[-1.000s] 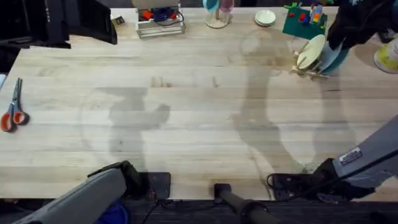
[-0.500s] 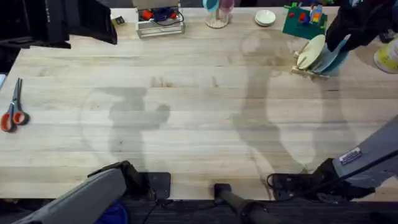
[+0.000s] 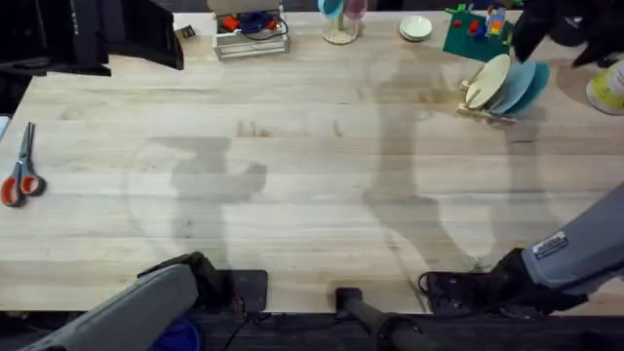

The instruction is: Pick up the plates from the table one by one and place each into a slot on the dish rack.

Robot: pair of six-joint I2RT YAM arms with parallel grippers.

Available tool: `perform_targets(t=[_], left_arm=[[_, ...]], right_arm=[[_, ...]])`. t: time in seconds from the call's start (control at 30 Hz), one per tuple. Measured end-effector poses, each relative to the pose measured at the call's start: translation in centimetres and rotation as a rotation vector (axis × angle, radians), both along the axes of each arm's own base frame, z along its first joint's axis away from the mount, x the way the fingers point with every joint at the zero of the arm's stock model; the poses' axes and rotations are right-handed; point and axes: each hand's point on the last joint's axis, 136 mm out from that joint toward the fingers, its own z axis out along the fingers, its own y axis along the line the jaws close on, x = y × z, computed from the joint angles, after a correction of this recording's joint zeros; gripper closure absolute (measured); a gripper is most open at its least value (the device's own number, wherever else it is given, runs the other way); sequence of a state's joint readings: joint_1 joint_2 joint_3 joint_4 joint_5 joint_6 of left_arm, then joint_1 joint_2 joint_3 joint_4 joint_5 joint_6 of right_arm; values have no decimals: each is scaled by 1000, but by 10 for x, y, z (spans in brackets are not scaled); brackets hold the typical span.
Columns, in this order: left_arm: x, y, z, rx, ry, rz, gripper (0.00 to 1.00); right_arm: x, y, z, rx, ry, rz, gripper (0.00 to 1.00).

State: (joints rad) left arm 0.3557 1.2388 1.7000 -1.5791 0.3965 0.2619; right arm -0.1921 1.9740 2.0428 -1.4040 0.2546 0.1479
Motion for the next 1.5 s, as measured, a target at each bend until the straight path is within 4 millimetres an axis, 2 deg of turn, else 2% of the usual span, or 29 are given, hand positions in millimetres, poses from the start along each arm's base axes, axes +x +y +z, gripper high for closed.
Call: perform_targets(t=[0.07,0.13,0.3,0.43,0.8,1.03,1.13,1.23,1.5], left_arm=[[0,0,0,0,0,0,6],[0,0,0,-1,2,0,6],[-1,0,0,-1,4,0,6],[-1,0,0,-1,4,0,7],[-1,0,-1,-2,6,0,7],[-5,-2,-3,-10,26,0,7],[-6,-2,-3,-10,28,0,6],[-6,-2,-3,-10,28,0,6],[-6,-2,-3,-10,28,0,6]], right_arm=[[-1,2,19,-8,-29,14,41],[-3,5,38,-15,-56,34,13],[-12,18,85,-35,-143,83,9],[-32,29,116,-44,-193,110,9],[-68,49,172,-67,-363,156,8],[-100,65,208,-67,-496,197,7],[-119,72,218,-48,-540,221,7],[-136,76,218,-35,-549,241,7],[-167,81,181,-18,-440,302,9]])
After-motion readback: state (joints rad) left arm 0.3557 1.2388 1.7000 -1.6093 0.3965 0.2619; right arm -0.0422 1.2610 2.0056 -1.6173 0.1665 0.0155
